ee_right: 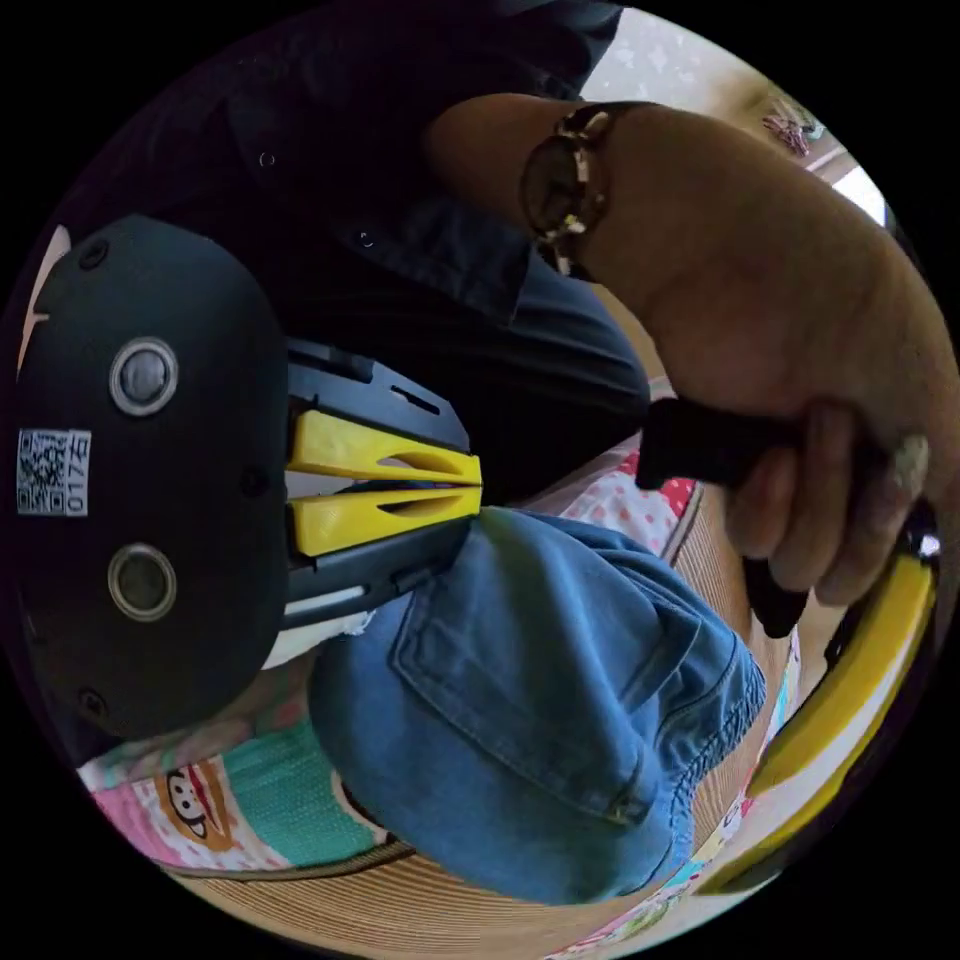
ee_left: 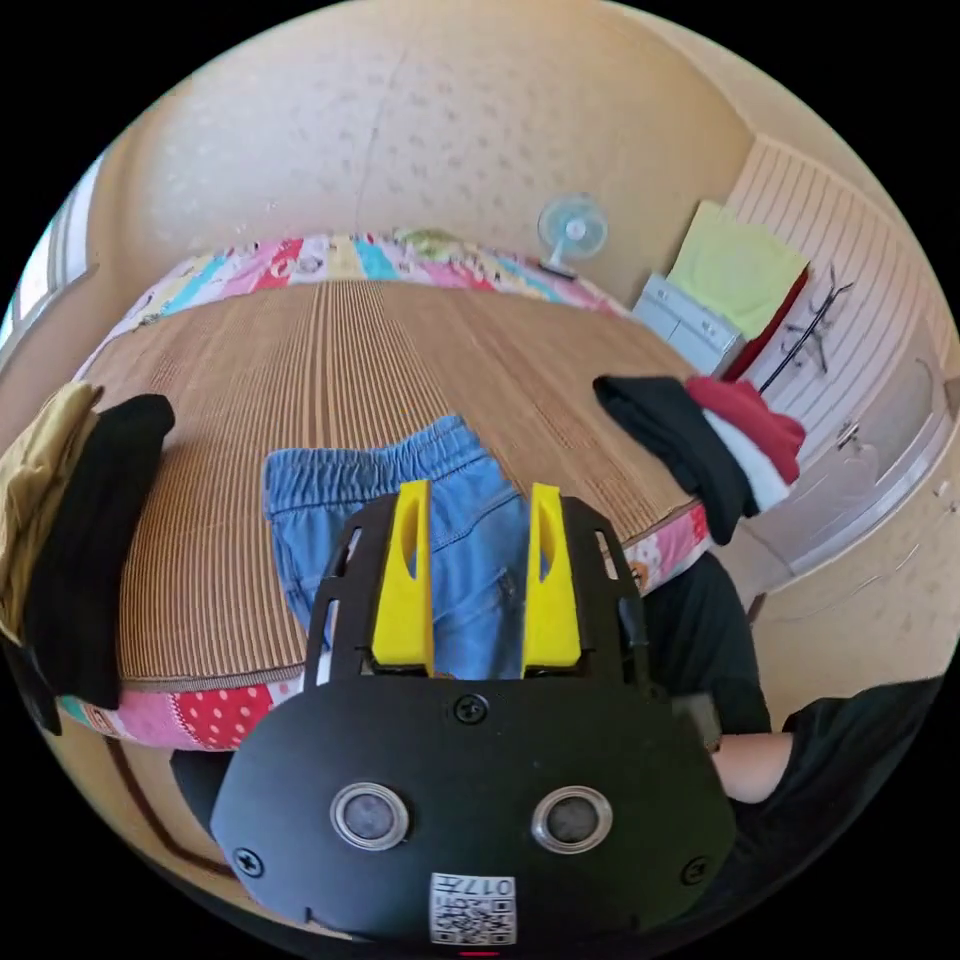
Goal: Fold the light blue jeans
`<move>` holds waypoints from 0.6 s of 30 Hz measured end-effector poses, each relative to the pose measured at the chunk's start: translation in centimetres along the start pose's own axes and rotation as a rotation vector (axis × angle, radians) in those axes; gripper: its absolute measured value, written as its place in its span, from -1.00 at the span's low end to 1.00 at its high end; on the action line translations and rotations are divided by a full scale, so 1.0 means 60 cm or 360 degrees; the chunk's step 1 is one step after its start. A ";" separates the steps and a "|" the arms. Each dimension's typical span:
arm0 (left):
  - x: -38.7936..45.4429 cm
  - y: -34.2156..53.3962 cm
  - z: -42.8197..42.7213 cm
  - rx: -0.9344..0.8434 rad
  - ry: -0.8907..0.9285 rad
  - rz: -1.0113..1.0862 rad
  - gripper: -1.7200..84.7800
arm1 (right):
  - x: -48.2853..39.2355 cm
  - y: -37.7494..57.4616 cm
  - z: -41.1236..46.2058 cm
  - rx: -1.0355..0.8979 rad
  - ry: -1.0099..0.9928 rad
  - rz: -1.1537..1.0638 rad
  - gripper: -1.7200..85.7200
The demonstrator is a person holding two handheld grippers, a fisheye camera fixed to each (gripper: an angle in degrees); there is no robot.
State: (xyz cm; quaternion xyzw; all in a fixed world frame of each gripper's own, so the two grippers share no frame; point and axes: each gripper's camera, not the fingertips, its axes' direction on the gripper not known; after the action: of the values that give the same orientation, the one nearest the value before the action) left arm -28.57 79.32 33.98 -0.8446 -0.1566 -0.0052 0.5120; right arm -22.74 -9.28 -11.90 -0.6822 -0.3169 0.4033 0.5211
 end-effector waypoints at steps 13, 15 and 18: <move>-0.057 0.050 0.058 0.0096 0.0482 -0.0120 -0.84 | 0.197 0.155 -0.231 0.0703 -0.0499 0.0158 -0.95; -0.100 0.090 0.041 0.0190 0.0734 -0.0229 -0.84 | 0.243 0.212 -0.274 0.0960 -0.0374 0.0413 -0.95; -0.113 0.134 0.031 0.0246 0.0787 -0.0300 -0.84 | 0.297 0.277 -0.279 0.1124 -0.0195 0.0828 -0.95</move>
State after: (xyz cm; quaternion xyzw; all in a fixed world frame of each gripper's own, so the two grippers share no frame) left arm -33.15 75.77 25.01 -0.7578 -0.1046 -0.2470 0.5948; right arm 0.63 -5.95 -29.71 -0.4942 -0.0076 0.6442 0.5837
